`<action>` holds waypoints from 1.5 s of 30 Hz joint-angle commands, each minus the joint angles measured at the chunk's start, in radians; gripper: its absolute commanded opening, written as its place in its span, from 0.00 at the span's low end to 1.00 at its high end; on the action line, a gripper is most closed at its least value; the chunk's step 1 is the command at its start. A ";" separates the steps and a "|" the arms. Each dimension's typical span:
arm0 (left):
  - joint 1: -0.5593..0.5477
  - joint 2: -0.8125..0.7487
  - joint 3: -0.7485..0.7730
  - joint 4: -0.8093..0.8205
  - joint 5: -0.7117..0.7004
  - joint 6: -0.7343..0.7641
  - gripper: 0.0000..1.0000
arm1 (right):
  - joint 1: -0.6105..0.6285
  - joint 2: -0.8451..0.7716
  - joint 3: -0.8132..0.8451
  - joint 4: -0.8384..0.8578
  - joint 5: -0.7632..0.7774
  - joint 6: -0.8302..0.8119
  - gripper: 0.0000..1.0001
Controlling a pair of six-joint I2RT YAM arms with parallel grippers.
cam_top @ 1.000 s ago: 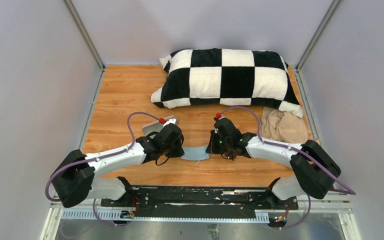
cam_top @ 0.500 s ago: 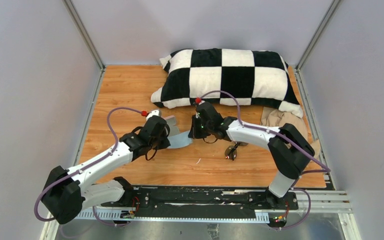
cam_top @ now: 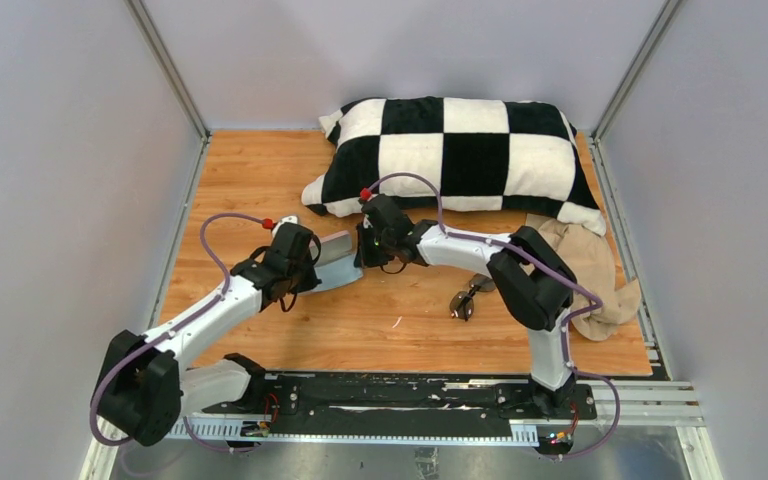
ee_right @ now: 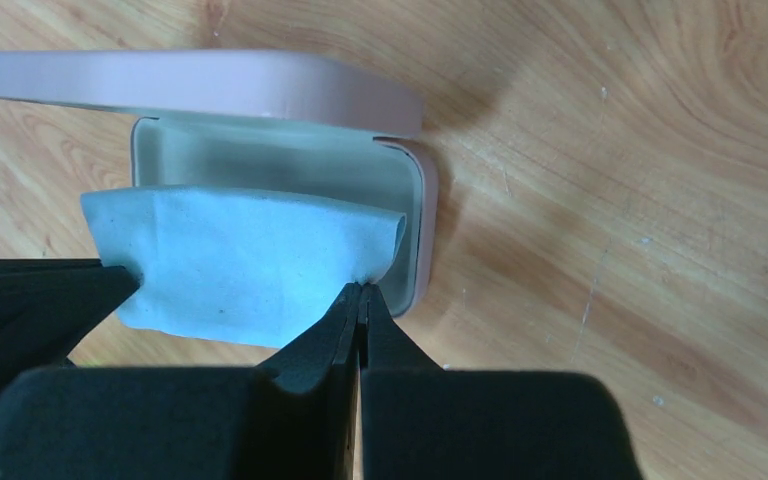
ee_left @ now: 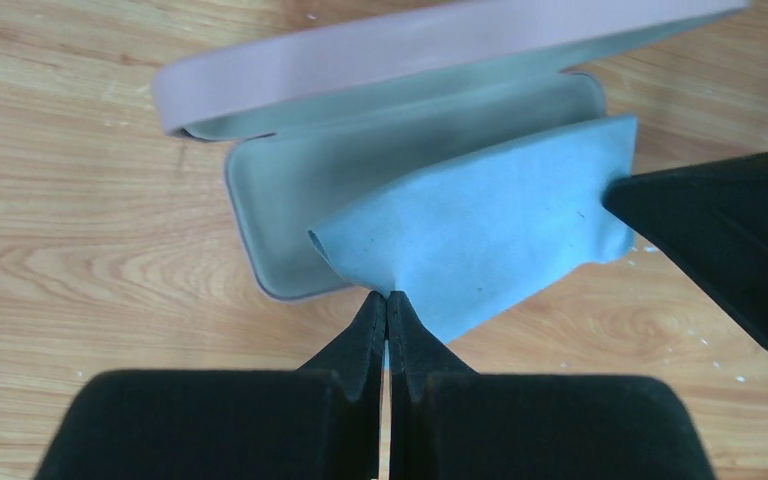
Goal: Organize the sunglasses
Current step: Place the glasses cleaning cloth in the sunglasses case.
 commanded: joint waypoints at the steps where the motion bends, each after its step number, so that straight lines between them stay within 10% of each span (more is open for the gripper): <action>1: 0.051 0.056 -0.015 0.050 0.022 0.050 0.00 | 0.014 0.056 0.064 -0.031 -0.005 -0.026 0.00; 45: 0.089 0.204 -0.013 0.091 -0.062 0.073 0.00 | 0.013 0.124 0.058 0.005 0.007 -0.050 0.00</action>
